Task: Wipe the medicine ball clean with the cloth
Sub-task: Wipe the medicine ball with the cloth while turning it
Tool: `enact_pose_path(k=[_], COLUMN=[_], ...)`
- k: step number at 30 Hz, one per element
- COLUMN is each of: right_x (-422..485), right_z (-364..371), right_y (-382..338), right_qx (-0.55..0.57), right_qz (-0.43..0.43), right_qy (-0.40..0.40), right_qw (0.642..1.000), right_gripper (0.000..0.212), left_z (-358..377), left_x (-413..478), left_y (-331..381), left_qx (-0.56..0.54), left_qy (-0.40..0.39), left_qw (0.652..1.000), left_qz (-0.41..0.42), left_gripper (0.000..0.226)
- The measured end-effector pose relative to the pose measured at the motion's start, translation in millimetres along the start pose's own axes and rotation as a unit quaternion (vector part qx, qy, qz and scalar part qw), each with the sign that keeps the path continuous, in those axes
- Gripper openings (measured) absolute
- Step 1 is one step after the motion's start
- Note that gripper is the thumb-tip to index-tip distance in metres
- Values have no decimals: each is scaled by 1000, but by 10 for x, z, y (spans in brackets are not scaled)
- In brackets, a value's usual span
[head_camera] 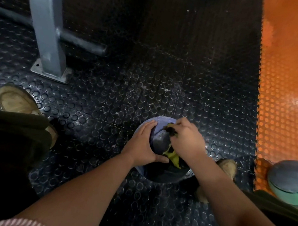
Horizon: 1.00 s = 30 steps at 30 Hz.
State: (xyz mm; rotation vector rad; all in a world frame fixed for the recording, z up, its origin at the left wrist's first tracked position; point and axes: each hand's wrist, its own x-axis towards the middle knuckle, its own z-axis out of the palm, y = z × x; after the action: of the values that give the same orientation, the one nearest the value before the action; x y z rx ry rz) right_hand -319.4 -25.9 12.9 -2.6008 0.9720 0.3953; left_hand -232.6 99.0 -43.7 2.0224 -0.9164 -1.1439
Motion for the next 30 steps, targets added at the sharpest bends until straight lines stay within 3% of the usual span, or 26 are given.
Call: enact_pose_path(k=[3,5,8,10,12,16,20,26,30], right_x=[-244,-258,-64,68,81,-146,-193,72,-32], right_z=[60,36,-59,-125,-105,35,67,-31,52], right_y=[-156,-179,-79,20,67,-109,-208,49,-115], right_qx=[-30,-58,-75,-42,-16,-26,-73,-18,-71], right_qz=[-97,-107,-50,24,44,-70,-152,-8,-134], right_qy=[-27,-40,-19,-9,-11,-12,-70,9,-16], right_qw=[994,992,996,999,999,997,983,1000,988], right_gripper=[40,38,37,36,35,40,38,40,42], left_z=[-19,3,27,26,8,-22,17,47,57], left_x=[24,5,-18,-28,-33,0,-29,3,1], left_y=[-36,-42,2,47,60,1,-25,19,-39], left_qx=[-1,0,13,22,21,10,-20,-30,-44], left_qy=[-3,-5,-4,-7,-13,-8,-1,-1,14], left_qw=[1000,1000,1000,1000,1000,1000,1000,999,999], left_qz=[7,7,7,8,9,11,22,14,27], left_gripper=[113,114,122,123,123,119,111,121,117])
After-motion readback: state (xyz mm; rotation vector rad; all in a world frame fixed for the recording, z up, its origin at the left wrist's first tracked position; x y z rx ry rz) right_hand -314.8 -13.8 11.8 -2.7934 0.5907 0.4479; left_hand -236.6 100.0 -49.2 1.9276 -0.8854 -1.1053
